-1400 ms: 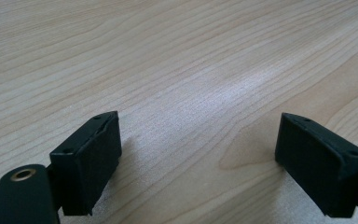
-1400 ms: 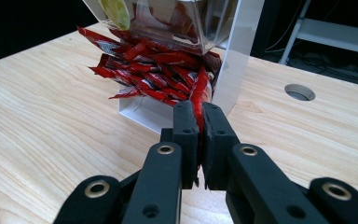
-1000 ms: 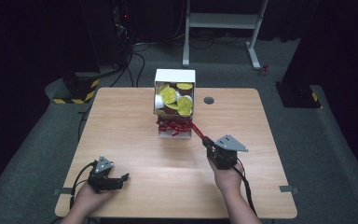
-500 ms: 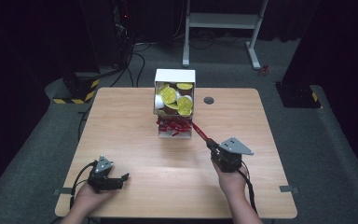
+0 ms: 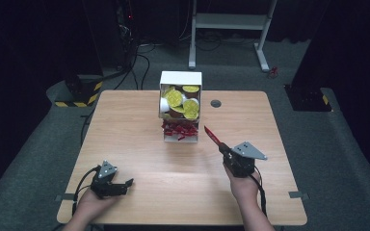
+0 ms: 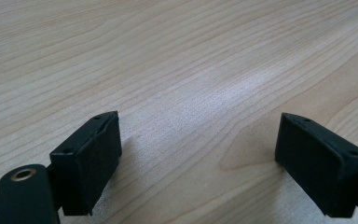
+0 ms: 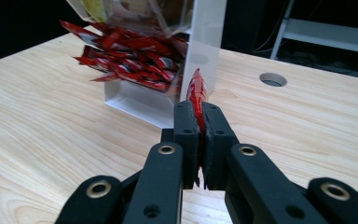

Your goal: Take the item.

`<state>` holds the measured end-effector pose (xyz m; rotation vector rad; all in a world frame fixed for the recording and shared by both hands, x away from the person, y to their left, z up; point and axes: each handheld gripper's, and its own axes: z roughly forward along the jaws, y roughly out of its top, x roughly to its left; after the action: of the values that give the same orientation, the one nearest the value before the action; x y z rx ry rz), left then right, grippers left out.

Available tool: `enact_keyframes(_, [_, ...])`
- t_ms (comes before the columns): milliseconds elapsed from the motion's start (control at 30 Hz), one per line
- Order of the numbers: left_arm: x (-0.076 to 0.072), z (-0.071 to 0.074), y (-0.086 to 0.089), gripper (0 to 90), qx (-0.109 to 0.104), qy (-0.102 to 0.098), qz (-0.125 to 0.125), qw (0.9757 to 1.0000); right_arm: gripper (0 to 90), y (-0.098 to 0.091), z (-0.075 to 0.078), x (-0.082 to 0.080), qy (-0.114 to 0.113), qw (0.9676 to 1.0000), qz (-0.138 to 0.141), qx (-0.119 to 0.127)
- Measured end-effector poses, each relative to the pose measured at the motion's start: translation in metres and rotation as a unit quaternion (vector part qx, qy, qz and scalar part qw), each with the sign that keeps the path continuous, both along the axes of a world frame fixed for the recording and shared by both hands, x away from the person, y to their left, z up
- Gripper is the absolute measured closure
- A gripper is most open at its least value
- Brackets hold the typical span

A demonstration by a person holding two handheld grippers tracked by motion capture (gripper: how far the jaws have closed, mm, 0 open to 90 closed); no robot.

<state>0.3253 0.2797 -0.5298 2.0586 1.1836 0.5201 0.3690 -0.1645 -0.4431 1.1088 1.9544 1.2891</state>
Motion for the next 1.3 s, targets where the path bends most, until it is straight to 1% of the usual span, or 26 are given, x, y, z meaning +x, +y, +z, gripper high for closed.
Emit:
enact_keyframes(133, [0.000,0.000,0.000,14.6,0.000,0.000,0.000,1.0000,86.7,-0.006,-0.002,0.004,0.002,1.0000,-0.009,0.000])
enact_keyframes(433, [0.000,0.000,0.000,14.6,0.000,0.000,0.000,1.0000,86.7,-0.018,-0.007,0.013,0.015,0.9994,-0.030,-0.005])
enact_keyframes(633, [0.000,0.000,0.000,14.6,0.000,0.000,0.000,1.0000,86.7,-0.024,-0.008,0.022,0.021,0.9988,-0.043,-0.008])
enact_keyframes(900, [0.000,0.000,0.000,14.6,0.002,0.001,-0.002,1.0000,86.7,-0.027,-0.005,0.036,0.021,0.9977,-0.061,-0.021])
enact_keyframes(1133, [0.000,0.000,0.000,14.6,0.002,0.001,-0.002,1.0000,86.7,-0.027,-0.008,0.048,0.029,0.9964,-0.072,-0.033])
enact_keyframes(1200, [0.000,0.000,0.000,14.6,0.002,0.001,-0.002,1.0000,86.6,-0.026,-0.009,0.052,0.034,0.9960,-0.076,-0.033])
enact_keyframes(1267, [0.000,0.000,0.000,14.6,0.002,0.001,-0.002,1.0000,86.7,-0.026,-0.009,0.056,0.034,0.9960,-0.074,-0.038])
enact_keyframes(1300, [0.000,0.000,0.000,14.6,0.002,0.001,-0.002,1.0000,86.6,-0.025,-0.009,0.057,0.038,0.9957,-0.076,-0.037])
